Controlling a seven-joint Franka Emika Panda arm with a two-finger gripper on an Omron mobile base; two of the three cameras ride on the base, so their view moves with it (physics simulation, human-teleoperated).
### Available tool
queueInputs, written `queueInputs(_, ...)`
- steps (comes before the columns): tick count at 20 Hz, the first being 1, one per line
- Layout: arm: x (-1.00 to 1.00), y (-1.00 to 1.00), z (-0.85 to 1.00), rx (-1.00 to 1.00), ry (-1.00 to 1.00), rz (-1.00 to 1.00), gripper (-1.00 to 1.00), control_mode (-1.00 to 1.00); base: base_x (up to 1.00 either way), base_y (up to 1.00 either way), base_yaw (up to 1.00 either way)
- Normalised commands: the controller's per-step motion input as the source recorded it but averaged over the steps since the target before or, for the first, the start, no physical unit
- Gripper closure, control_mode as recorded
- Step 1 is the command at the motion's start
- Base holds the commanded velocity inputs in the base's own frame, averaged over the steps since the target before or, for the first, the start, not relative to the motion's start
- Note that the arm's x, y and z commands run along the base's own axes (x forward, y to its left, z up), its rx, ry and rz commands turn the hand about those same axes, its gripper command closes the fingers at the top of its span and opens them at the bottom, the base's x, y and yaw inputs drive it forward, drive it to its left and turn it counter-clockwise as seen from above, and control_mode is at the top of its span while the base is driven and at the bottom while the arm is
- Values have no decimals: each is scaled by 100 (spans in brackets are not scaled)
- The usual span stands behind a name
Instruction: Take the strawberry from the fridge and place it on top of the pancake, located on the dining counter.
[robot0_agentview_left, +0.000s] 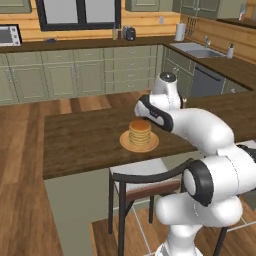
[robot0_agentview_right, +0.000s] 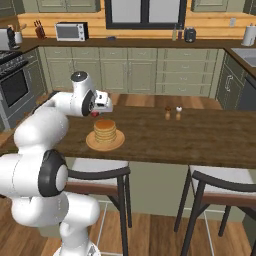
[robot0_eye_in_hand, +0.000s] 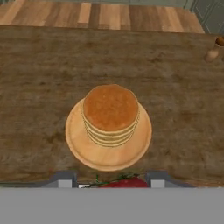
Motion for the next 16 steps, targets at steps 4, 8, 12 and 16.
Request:
queueInputs(4, 90, 0, -49, 3, 0, 9, 100, -100, 0, 0, 0)
queueInputs(8, 100, 3, -34, 0, 3, 3, 100, -100, 0, 0, 0)
queueInputs(12, 43, 1, -28, 0, 11, 1, 100, -100, 0, 0, 0)
queueInputs(16, 7, 0, -25, 0, 13, 0, 100, -100, 0, 0, 0)
